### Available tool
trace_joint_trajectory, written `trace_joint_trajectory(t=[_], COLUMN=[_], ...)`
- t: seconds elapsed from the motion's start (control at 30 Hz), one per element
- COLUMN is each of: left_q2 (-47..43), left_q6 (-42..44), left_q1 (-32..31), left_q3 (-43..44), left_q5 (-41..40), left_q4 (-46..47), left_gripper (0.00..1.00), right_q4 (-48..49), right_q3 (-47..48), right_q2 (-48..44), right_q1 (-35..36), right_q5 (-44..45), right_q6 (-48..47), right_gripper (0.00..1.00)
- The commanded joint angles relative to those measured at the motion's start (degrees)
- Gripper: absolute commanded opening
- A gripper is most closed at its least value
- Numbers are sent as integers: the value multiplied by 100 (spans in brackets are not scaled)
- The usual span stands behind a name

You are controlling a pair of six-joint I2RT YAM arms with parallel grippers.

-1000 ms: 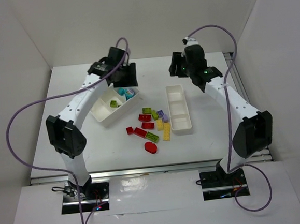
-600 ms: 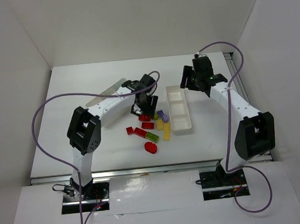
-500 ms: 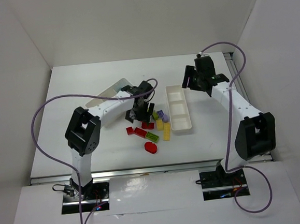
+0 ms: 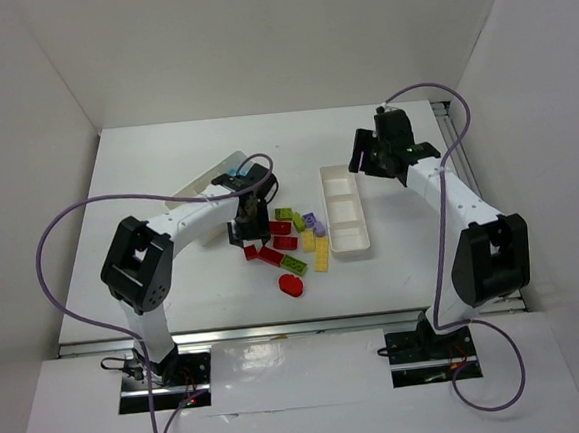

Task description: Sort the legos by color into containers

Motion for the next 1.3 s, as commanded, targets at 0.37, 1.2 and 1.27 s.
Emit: trace_joint_trajectory(t=[0.37,1.2,1.27], left_q2=[363,-13,-92], left_q6=[-925,191,244], left_q1=[361,999,1282], left_q3=[-291,2073,2073], left_q5=[-36,-791,-940], left_q4=[233,-796,-796], left_gripper=[67,26,26], right_q4=[-37,-90,-90], right_q3=[59,270,270], right_q2=[173,340,340], right_q1=[21,21,21], right_q5=[-104,-51,2], right_q6=[-117,-117,-117], right_gripper=[70,70,70])
